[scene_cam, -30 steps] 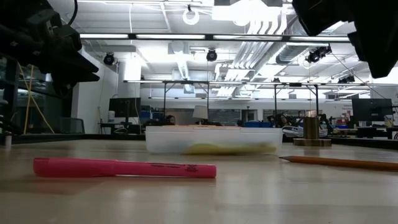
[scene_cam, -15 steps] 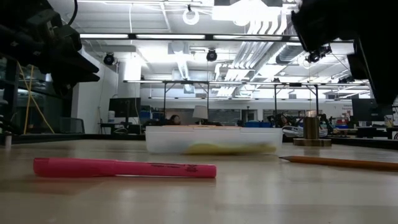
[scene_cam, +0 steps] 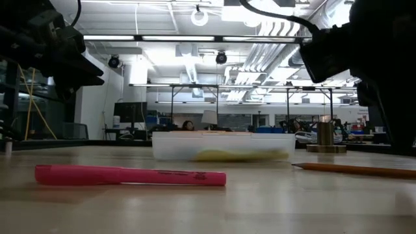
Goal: Pick & place school supplies into a supply box
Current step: Put the orange pencil into the orange supply box
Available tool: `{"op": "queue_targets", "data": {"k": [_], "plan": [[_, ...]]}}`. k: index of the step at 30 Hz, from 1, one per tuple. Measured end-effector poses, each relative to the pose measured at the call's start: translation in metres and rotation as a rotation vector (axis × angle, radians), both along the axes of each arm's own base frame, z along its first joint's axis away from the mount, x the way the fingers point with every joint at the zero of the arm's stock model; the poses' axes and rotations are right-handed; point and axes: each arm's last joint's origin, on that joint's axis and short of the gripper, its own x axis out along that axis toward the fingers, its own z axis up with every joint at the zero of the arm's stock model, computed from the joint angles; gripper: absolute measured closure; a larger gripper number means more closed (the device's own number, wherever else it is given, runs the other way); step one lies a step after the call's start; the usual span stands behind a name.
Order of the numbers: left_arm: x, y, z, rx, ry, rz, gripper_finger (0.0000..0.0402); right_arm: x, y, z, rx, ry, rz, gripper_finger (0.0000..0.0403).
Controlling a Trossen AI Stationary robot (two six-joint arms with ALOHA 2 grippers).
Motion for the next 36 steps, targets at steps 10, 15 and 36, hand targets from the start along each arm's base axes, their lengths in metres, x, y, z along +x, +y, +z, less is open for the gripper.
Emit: {"op": "queue_targets", "data": {"k": [10,15,36], "plan": [[0.0,0.0,-0.001,-0.001,0.008,0.0,0.0261,0.004,0.002,-0.021,-0.047,0.051,0.051,0.0309],[0.0,0.0,-0.001,-0.001,0.008,0.0,0.0261,0.005,0.002,-0.027,-0.067,0.056,0.066,0.0309],[-0.001,0.001,-0.002,0.007,0.024,0.022,0.0261,0.006,0.002,-0.044,-0.118,0.111,0.037,0.0313]]}}
